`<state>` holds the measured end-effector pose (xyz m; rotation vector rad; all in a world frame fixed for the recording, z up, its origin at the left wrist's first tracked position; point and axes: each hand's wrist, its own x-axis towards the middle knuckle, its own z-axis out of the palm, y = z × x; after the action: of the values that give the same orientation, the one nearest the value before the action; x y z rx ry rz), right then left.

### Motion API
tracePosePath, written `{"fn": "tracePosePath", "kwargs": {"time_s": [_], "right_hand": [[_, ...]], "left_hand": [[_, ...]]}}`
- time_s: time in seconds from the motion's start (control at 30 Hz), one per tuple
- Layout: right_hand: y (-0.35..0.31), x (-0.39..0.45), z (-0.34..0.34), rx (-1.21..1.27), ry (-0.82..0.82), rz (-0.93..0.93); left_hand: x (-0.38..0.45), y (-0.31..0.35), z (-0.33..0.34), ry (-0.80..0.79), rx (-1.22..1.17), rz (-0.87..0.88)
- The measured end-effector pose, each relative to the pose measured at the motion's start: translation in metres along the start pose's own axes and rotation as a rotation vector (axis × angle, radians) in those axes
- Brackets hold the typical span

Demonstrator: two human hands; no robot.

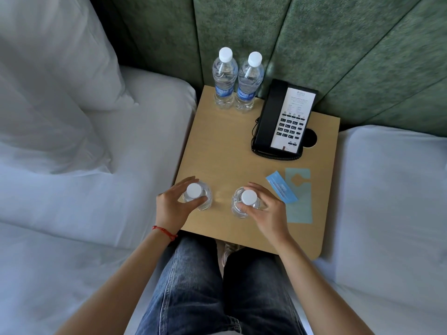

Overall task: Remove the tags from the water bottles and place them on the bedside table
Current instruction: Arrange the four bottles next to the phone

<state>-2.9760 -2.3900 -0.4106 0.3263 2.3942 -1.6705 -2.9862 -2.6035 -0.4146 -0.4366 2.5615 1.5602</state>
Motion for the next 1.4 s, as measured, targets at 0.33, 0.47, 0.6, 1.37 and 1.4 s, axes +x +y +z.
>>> {"fn": "tracePosePath", "kwargs": {"time_s": [0.33,0.47,0.6,1.37,1.4], "right_hand": [[-0.02,0.047,0.009,0.054,0.098,-0.022],[-0.03,0.079,0.01,0.118,0.153,0.012],[-0.042,0.116,0.011,0.126,0.198,-0.01],[-0.057,0.213,0.011,0.114,0.213,0.013],[-0.057,0.213,0.01,0.108,0.2,0.016]], "left_hand": [[0.058,0.024,0.002,0.005,-0.052,-0.049],[0.098,0.04,0.006,-0.038,-0.08,0.015],[0.14,0.053,0.015,-0.062,-0.082,0.074],[0.233,0.068,0.03,-0.141,-0.069,0.204],[0.232,0.067,0.029,-0.153,-0.063,0.208]]}}
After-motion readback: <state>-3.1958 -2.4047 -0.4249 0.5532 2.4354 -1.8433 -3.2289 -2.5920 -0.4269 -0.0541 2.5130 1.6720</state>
